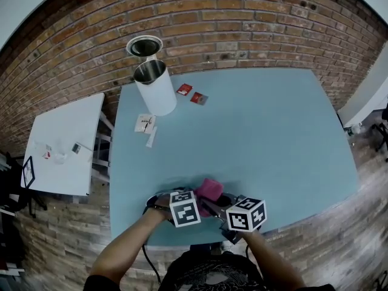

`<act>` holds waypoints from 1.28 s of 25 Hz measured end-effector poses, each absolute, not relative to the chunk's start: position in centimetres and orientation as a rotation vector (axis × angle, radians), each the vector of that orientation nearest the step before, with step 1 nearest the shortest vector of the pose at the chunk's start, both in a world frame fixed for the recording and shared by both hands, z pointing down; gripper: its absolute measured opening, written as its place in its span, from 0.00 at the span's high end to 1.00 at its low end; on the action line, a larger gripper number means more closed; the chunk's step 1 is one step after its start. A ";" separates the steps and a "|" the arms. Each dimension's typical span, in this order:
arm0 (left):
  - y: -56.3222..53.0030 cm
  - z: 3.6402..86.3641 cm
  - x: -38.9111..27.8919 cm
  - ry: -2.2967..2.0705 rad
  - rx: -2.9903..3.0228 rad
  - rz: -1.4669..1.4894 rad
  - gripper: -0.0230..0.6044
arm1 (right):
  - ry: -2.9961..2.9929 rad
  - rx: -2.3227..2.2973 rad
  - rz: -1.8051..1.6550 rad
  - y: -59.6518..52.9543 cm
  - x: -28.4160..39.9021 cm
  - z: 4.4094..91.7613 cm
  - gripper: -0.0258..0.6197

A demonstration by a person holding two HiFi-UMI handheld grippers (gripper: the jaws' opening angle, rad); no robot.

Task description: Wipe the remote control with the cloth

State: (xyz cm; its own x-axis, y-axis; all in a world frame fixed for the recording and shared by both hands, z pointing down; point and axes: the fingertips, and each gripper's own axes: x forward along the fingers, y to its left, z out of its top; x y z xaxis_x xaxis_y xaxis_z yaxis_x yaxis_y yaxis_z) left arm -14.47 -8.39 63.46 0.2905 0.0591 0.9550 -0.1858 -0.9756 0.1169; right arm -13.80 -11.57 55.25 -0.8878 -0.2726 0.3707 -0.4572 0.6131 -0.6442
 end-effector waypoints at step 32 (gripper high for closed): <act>-8.5 64.1 -15.1 -0.106 2.183 1.943 0.59 | -2.598 0.687 1.232 -13.2 -2.6 56.6 0.86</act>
State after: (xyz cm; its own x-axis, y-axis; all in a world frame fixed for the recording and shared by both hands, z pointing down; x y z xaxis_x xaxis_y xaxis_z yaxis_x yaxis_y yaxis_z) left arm -15.05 -8.48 64.11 0.1245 0.0901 0.9881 -0.1965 -0.9739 0.1135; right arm -2.59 -13.17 56.58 -0.8756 -0.3283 0.3543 -0.4821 0.5486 -0.6831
